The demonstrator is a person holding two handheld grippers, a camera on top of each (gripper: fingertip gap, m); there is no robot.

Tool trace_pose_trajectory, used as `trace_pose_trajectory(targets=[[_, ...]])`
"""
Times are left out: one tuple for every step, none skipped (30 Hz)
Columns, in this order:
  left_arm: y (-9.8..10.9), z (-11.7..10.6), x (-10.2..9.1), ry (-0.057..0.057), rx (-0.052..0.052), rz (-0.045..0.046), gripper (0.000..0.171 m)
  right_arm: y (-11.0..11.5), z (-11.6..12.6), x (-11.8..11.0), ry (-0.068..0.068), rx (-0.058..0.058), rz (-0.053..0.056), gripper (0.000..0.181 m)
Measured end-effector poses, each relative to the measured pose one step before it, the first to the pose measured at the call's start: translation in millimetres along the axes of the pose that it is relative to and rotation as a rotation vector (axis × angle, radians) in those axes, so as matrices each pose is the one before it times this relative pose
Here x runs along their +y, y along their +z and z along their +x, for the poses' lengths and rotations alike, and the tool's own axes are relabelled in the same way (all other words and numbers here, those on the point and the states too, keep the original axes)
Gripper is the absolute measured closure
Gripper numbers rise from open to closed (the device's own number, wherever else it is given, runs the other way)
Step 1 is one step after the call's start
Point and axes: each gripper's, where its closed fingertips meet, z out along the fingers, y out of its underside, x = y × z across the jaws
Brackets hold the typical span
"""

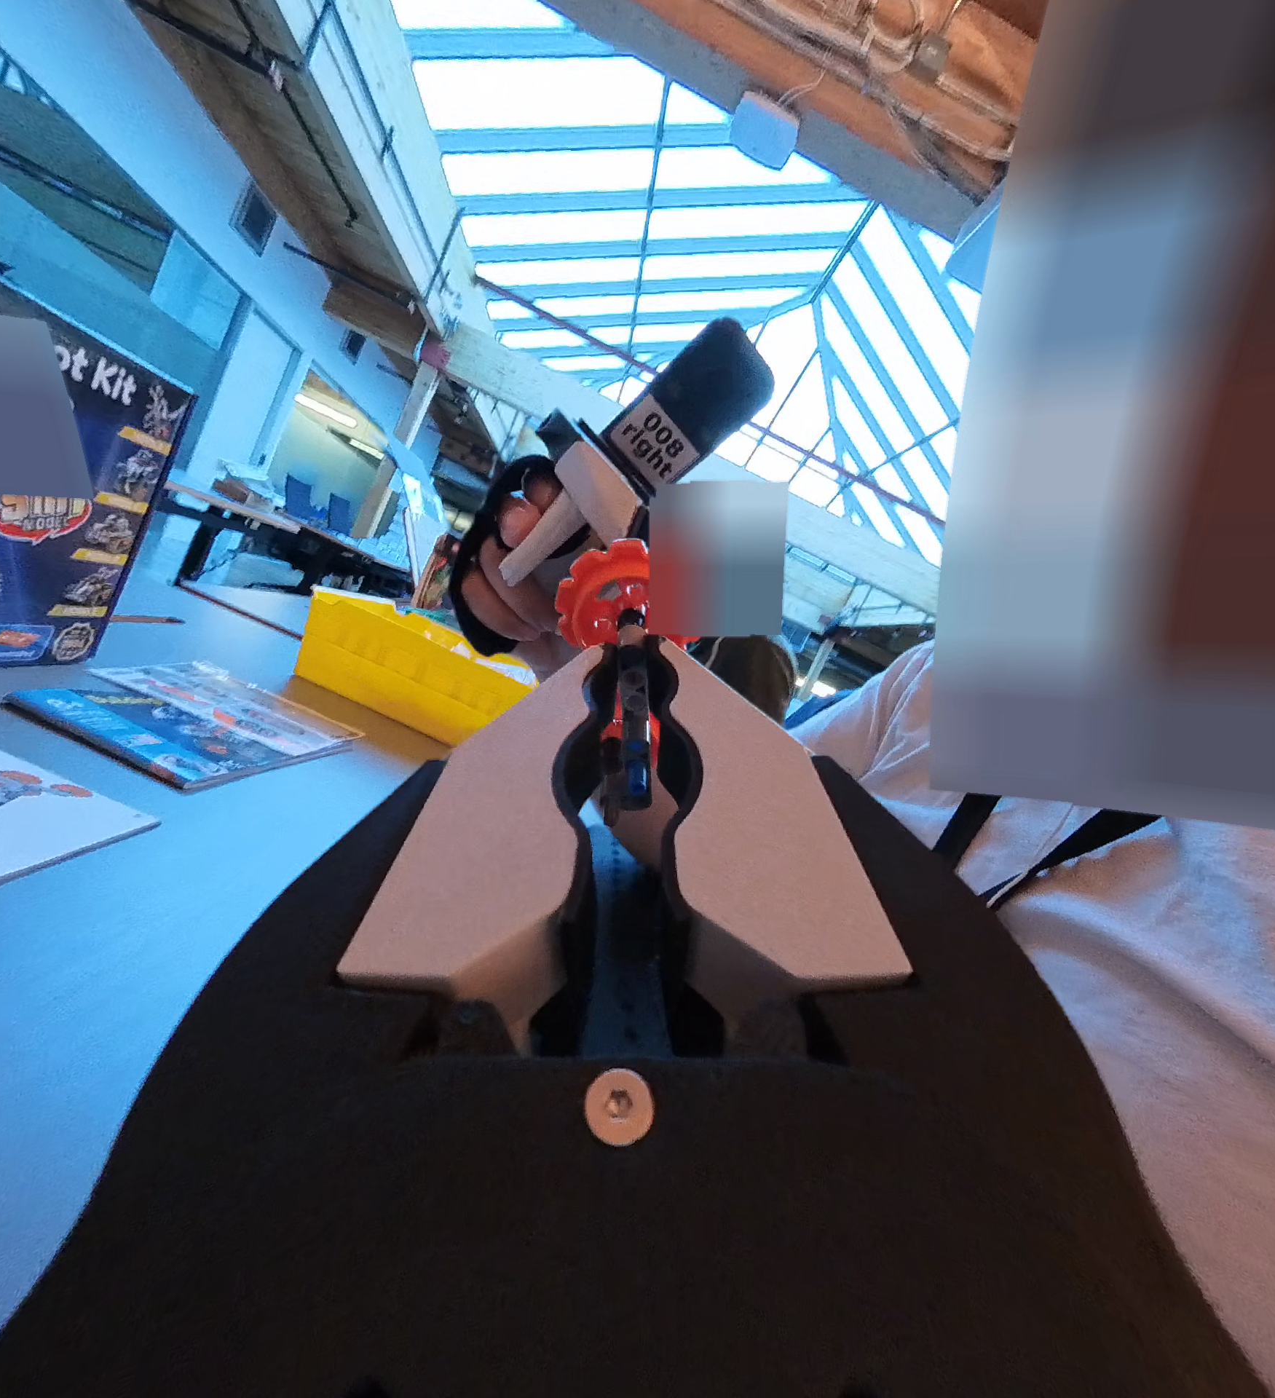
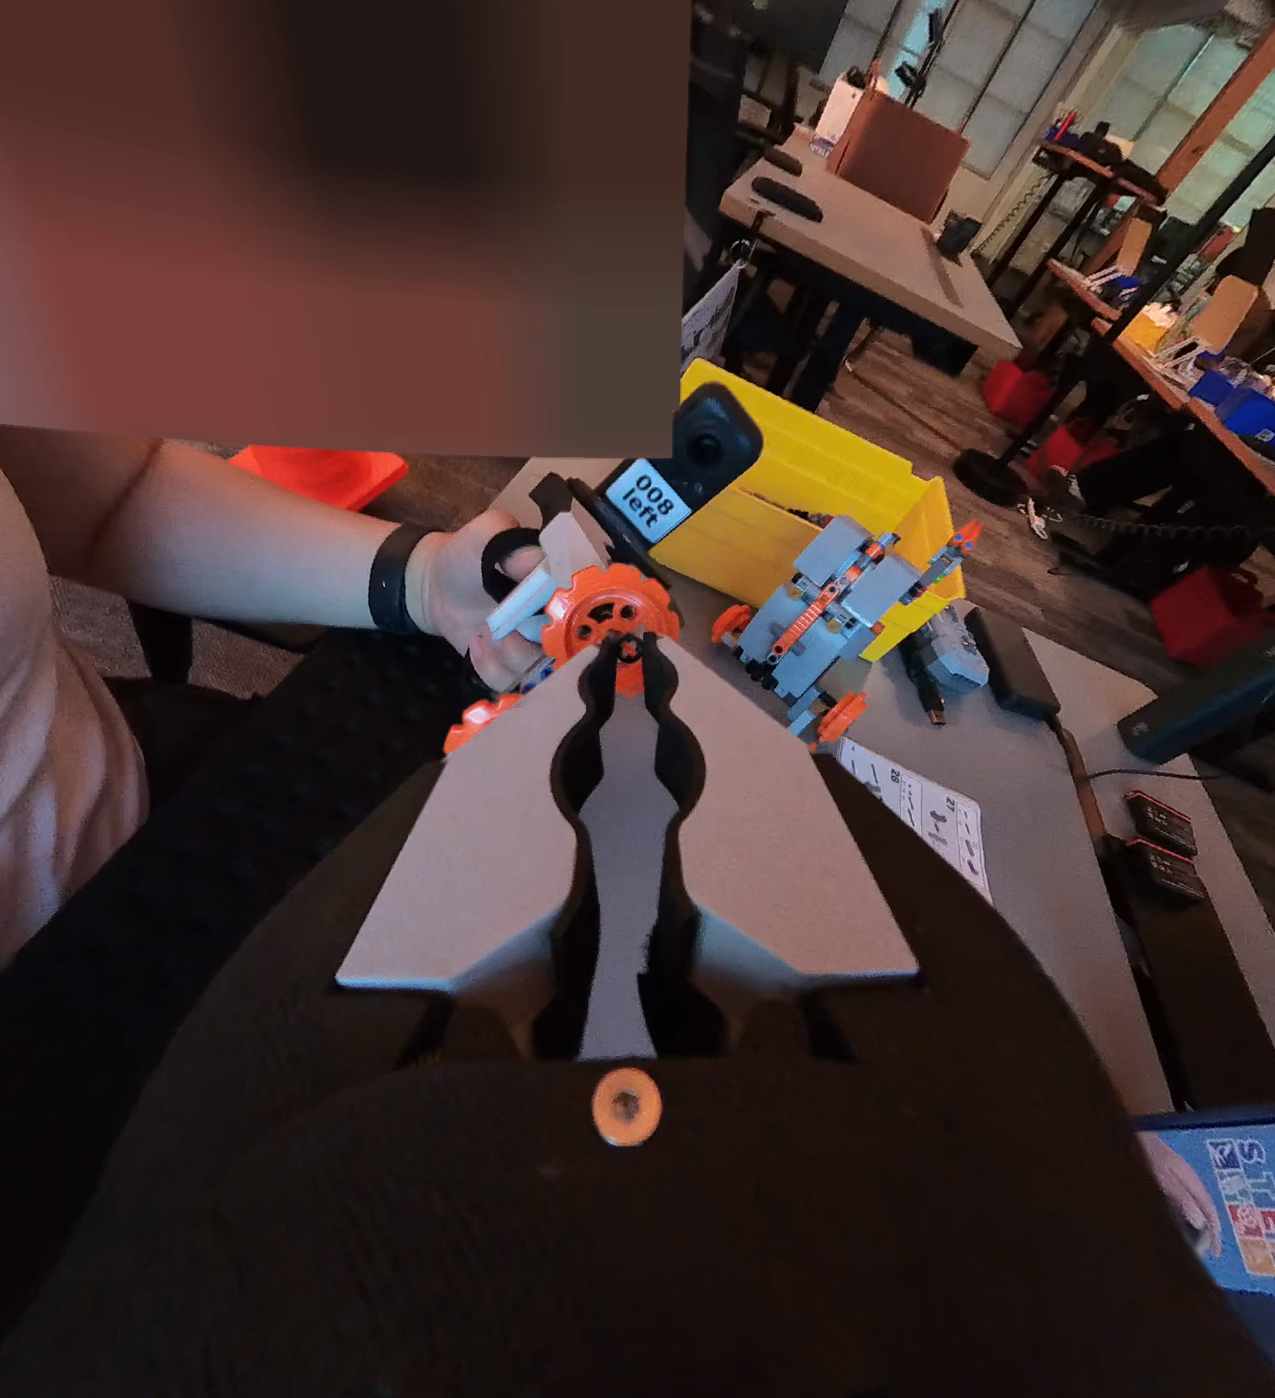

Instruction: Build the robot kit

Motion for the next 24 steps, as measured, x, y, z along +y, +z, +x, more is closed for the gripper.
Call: trace_pose_trajectory(targets=[[0.48,-1.23,2.13,0.0013,-0.0076,-0.01064,0.167,1.23,-1.95,1.33,-0.0074,-0.0105,0.0096,0.175],[0.48,-0.72,1.32,-0.0033,-0.0015,-0.00535,0.167,0.61,-2.58,0.27,0.0017,-0.0172,0.0156,0.175],[0.43,0.36,0.35,-0.0073,0.0078,-0.00159,0.167,0.61,-0.74,2.4,0.0087,-0.0091,-0.0009,0.175],[0.37,0.78,-0.53,-0.0089,0.0113,0.00193,0.167,0.3,-0.24,3.28,0.0022,-0.0047,-0.0092,0.175],[0.16,-0.55,-0.05,-0.0087,0.0045,-0.0025,0.167,-0.17,-0.41,2.0,-0.0002,-0.0045,-0.0038,0.175],[0.11,-1.51,0.34,-0.0053,-0.0025,-0.00414,0.167,-0.43,0.57,0.34,0.0014,0.002,0.0042,0.175],[0.24,-1.06,0.3,-0.0022,-0.0021,-0.00305,0.167,-0.56,0.15,0.32,0.0033,-0.0016,0.0024,0.175],[0.41,-0.15,0.12,-0.0017,0.0014,-0.00165,0.167,-0.23,-0.22,0.78,0.0044,-0.0038,-0.0015,0.175],[0.57,-0.39,0.93,-0.0015,-0.0005,-0.00625,0.166,0.04,0.85,1.19,0.0023,0.0032,-0.004,0.175],[0.56,-1.34,1.62,-0.0004,-0.0069,-0.00948,0.167,0.04,0.66,0.67,-0.0013,0.0042,-0.0002,0.175],[0.51,-1.2,1.32,0.0006,-0.0059,-0.0071,0.166,0.29,-0.54,0.02,0.001,-0.0028,0.0035,0.175],[0.34,0.0,0.65,-0.001,0.0001,-0.00303,0.166,0.41,-0.65,0.28,0.007,-0.0044,0.0024,0.175],[-0.04,0.57,0.05,-0.0023,0.0039,-0.00009,0.166,0.08,-0.44,-0.34,0.0078,-0.0033,0.007,0.175],[-0.34,0.03,-0.16,-0.0008,-0.0006,0.00156,0.166,0.09,-1.67,0.87,0.009,-0.0128,-0.0012,0.175],[-0.17,-0.83,0.14,0.0005,-0.0061,-0.00038,0.166,-0.04,-0.05,1.14,0.0076,-0.002,-0.0032,0.175],[-0.03,-0.14,0.59,0.001,-0.0025,-0.00327,0.166,-0.06,0.78,0.85,0.0018,0.0045,-0.0008,0.175],[0.23,0.31,0.55,0.0019,0.0001,-0.00322,0.166,-0.11,-0.25,-0.16,0.0019,-0.0021,0.0048,0.175],[0.16,0.32,-0.01,0.001,0.0004,0.00017,0.166,0.01,-0.26,-0.39,0.0067,-0.0039,0.0059,0.175],[-0.17,-0.34,0.11,-0.0006,-0.0028,-0.00105,0.166,-0.02,0.74,0.31,0.0092,0.0019,0.0009,0.175],[-0.15,-1.08,0.51,0.0001,-0.0073,-0.00282,0.166,0.16,0.93,1.05,0.007,0.0036,-0.0028,0.175],[-0.22,-0.84,0.45,-0.0001,-0.0054,-0.00205,0.166,0.13,0.68,0.95,0.0055,0.0025,-0.0023,0.175],[-0.16,-0.48,0.3,-0.0023,-0.0033,-0.00131,0.166,0.04,0.31,0.79,0.008,-0.0006,-0.0002,0.175],[-0.2,-0.7,0.48,-0.0049,-0.0026,-0.00193,0.166,0.17,0.21,0.68,0.0119,-0.0012,-0.0002,0.175],[-0.36,-0.83,0.52,-0.0074,-0.0033,-0.00266,0.166,0.07,0.19,0.99,0.0111,-0.0017,0.0001,0.175]])
